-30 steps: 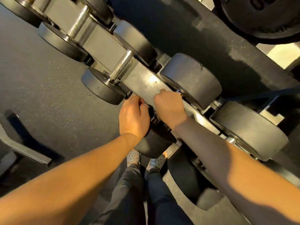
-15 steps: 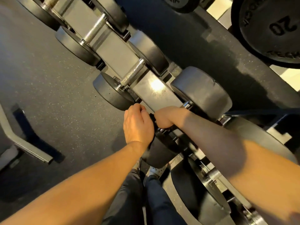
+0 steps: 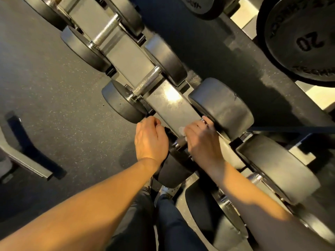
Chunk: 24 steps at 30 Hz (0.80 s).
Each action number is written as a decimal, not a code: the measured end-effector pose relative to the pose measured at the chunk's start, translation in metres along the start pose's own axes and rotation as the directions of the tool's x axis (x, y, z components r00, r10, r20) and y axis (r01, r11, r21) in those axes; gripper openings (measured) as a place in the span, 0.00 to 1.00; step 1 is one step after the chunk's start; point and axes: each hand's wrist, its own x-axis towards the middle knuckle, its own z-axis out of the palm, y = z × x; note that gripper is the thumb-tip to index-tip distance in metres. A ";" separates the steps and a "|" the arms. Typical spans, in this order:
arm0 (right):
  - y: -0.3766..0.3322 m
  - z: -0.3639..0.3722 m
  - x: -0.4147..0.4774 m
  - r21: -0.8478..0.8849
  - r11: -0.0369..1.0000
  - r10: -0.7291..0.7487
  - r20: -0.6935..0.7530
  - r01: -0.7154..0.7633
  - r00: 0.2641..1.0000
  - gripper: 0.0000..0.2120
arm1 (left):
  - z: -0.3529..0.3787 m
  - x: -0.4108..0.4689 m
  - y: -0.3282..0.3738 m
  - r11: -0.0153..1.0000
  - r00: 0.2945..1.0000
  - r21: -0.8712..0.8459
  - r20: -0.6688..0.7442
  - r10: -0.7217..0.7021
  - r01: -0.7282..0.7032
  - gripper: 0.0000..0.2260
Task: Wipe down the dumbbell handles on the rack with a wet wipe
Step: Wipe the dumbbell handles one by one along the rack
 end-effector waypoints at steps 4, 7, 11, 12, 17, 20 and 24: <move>-0.015 0.019 -0.003 0.252 0.964 -0.088 0.016 0.081 0.996 0.12 | -0.001 0.001 0.000 1.000 1.000 -0.022 0.014 -0.016 0.016 0.07; 0.000 0.008 -0.006 0.121 0.972 -0.219 0.173 0.200 0.960 0.07 | -0.001 0.002 -0.002 1.000 1.000 -0.020 0.010 -0.014 0.014 0.07; -0.011 -0.011 -0.003 -0.069 0.997 0.045 0.181 -0.033 0.983 0.05 | -0.001 0.003 -0.003 0.999 0.999 -0.037 0.031 -0.012 0.013 0.07; -0.020 -0.011 -0.001 -0.057 0.990 0.135 0.156 -0.128 0.978 0.02 | -0.002 0.003 -0.005 0.998 0.999 -0.056 0.046 -0.017 0.019 0.08; -0.049 -0.008 0.024 0.521 0.566 0.604 0.265 -0.638 0.752 0.02 | -0.021 0.017 -0.018 0.984 0.996 -0.175 0.093 -0.004 0.020 0.08; -0.058 0.000 0.048 0.584 0.443 0.659 0.302 -0.680 0.689 0.05 | -0.051 0.026 -0.032 0.977 0.990 -0.206 0.111 0.083 -0.058 0.07; -0.083 0.006 0.089 0.696 0.411 0.631 0.249 -0.589 0.735 0.09 | -0.092 0.050 -0.050 0.973 0.984 -0.156 0.031 0.177 -0.170 0.07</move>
